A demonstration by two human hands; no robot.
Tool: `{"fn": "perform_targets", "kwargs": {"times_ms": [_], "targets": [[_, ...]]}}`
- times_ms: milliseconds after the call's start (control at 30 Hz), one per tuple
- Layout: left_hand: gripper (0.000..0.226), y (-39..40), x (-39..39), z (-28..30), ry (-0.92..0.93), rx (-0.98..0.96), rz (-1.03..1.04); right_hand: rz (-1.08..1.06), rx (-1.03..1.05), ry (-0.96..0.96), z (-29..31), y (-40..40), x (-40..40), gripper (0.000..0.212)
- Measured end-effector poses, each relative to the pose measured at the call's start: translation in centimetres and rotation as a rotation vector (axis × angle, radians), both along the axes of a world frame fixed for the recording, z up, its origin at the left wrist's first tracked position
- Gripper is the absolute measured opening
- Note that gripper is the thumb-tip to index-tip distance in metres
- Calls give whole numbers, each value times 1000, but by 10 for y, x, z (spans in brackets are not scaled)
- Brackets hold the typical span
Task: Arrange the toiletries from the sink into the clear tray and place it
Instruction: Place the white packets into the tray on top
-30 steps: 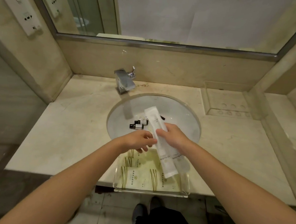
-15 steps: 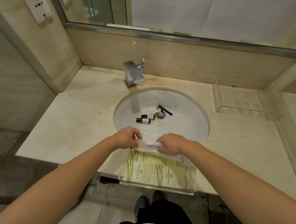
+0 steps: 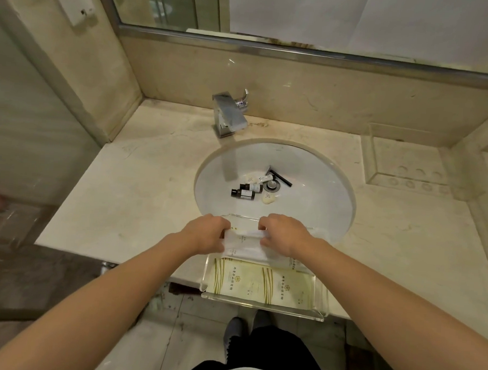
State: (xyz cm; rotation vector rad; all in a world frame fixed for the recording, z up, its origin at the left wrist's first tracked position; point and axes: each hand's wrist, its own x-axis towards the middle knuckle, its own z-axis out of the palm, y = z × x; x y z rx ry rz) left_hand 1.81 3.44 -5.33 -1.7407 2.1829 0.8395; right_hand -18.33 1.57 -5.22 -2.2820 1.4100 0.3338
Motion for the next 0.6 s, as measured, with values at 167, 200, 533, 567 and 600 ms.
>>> {"fn": "perform_targets", "kwargs": {"times_ms": [167, 200, 533, 567, 600], "targets": [[20, -2, -6, 2, -22, -146, -10, -40, -133, -92, -7, 6, -8, 30], [24, -3, -6, 2, -25, -188, 3, -34, -158, -93, -8, 7, -9, 32], [33, -25, -3, -4, -101, -146, 182, -103, -209, -8, -5, 12, -44, 24], [33, -24, -4, -4, -107, -147, 192, -107, -218, 4, -5, 13, -48, 23], [33, -24, -5, -5, -112, -146, 197, -108, -231, 14, -7, 14, -51, 22]]}}
